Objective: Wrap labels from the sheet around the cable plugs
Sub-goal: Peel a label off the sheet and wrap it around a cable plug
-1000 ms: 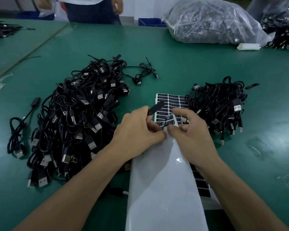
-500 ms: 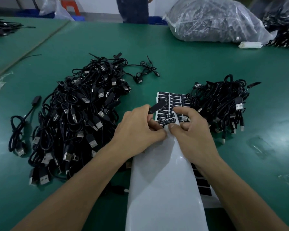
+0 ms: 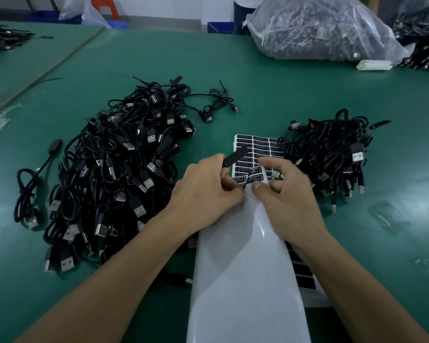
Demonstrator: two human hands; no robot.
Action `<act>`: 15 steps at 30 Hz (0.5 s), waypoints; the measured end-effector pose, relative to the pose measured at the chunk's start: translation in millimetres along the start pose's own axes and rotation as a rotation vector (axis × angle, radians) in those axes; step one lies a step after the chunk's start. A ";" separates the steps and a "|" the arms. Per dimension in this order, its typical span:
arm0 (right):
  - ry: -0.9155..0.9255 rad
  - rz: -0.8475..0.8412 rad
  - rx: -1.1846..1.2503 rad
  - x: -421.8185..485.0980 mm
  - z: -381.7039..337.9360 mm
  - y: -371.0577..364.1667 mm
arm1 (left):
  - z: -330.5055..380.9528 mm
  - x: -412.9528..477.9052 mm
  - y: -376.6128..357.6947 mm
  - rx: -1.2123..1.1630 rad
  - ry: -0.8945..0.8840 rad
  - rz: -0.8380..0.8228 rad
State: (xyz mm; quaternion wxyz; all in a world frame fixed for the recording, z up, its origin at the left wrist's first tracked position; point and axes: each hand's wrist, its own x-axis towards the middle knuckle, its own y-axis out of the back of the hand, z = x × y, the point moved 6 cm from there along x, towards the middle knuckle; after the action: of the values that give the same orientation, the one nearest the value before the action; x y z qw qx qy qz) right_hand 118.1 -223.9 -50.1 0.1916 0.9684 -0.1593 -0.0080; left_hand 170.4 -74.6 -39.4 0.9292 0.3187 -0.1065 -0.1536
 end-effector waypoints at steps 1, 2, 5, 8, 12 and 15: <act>-0.003 0.000 -0.002 -0.1 -0.3 0.1 | 0.2 0.0 -0.1 -0.001 0.001 0.000; -0.006 0.001 -0.005 -0.2 -0.5 0.5 | 0.2 0.0 -0.1 0.000 0.003 0.002; -0.020 0.006 -0.005 -0.3 -0.3 1.8 | 0.2 0.1 -0.1 0.010 0.009 0.011; -0.024 0.018 -0.008 -0.2 0.8 3.4 | 0.2 0.2 2.7 0.004 -0.003 0.058; -0.042 0.021 0.017 -0.1 2.8 3.7 | 1.8 1.4 7.6 0.017 -0.022 0.101; -0.031 0.017 0.020 -0.6 1.9 3.8 | 1.8 1.2 6.2 0.007 -0.027 0.077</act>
State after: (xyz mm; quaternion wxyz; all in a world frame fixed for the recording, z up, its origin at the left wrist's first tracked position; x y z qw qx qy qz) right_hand 116.2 -227.7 -50.4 0.1795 0.9686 -0.1707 -0.0197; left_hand 172.3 -71.4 -33.9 0.9319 0.3153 -0.1319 -0.1215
